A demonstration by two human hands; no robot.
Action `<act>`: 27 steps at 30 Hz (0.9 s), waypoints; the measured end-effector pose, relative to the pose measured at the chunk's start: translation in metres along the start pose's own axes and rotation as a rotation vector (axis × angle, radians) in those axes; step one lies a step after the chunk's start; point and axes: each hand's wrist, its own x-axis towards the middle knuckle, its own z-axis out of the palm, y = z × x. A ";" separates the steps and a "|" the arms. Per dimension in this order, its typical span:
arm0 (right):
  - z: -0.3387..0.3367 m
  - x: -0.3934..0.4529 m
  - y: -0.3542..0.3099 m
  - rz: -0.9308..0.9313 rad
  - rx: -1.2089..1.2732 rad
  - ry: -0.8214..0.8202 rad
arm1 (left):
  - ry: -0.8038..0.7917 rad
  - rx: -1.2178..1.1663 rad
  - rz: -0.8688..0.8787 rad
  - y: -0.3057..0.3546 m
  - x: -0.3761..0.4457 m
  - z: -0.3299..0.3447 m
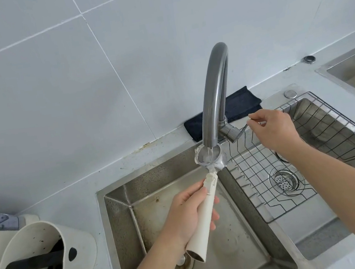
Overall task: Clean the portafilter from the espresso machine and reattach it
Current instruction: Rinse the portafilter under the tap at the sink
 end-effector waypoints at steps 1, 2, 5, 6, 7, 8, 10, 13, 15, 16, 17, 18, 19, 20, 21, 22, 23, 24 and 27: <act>0.000 0.000 0.000 0.000 0.001 -0.001 | 0.018 -0.032 -0.004 0.001 0.002 0.002; 0.000 0.000 0.000 0.001 0.000 -0.002 | 0.039 -0.062 -0.013 0.001 0.004 0.003; 0.000 0.000 -0.001 0.003 0.007 0.000 | 0.082 -0.134 -0.022 0.004 0.012 0.008; 0.000 0.000 -0.001 0.004 0.012 0.001 | 0.093 -0.156 -0.022 0.005 0.015 0.010; 0.000 0.000 -0.001 0.008 0.017 0.000 | 0.108 -0.178 -0.026 0.006 0.018 0.012; 0.000 0.000 -0.002 0.015 0.020 -0.001 | 0.122 -0.206 -0.034 0.008 0.021 0.015; 0.000 0.000 -0.001 0.023 0.021 -0.002 | 0.133 -0.286 -0.047 0.012 0.028 0.020; 0.000 0.000 -0.001 0.026 0.018 -0.003 | 0.144 -0.402 -0.083 0.017 0.036 0.025; 0.000 0.000 -0.002 0.028 0.017 -0.010 | 0.164 -0.452 -0.116 0.020 0.041 0.029; 0.000 0.000 -0.002 0.029 0.018 -0.011 | 0.183 -0.487 -0.132 0.022 0.043 0.031; 0.000 0.000 -0.002 0.028 0.018 -0.011 | 0.198 -0.509 -0.143 0.024 0.045 0.034; 0.000 0.000 -0.002 0.027 0.017 -0.009 | 0.208 -0.503 -0.147 0.026 0.047 0.036; 0.000 0.000 -0.002 0.026 0.014 -0.008 | 0.212 -0.479 -0.147 0.027 0.049 0.038; 0.000 0.000 -0.002 0.024 0.011 -0.007 | 0.217 -0.451 -0.148 0.027 0.050 0.039; 0.000 0.000 -0.001 0.022 0.010 -0.006 | 0.223 -0.418 -0.152 0.027 0.051 0.040; 0.000 0.000 -0.002 0.020 0.009 -0.006 | 0.226 -0.382 -0.155 0.026 0.053 0.040; 0.000 0.000 -0.002 0.019 0.009 -0.006 | 0.221 -0.350 -0.158 0.026 0.053 0.040; 0.000 -0.001 -0.002 0.019 0.010 -0.006 | 0.212 -0.335 -0.158 0.025 0.052 0.040; 0.000 -0.001 -0.001 0.018 0.016 -0.008 | 0.172 -0.314 -0.162 0.021 0.044 0.037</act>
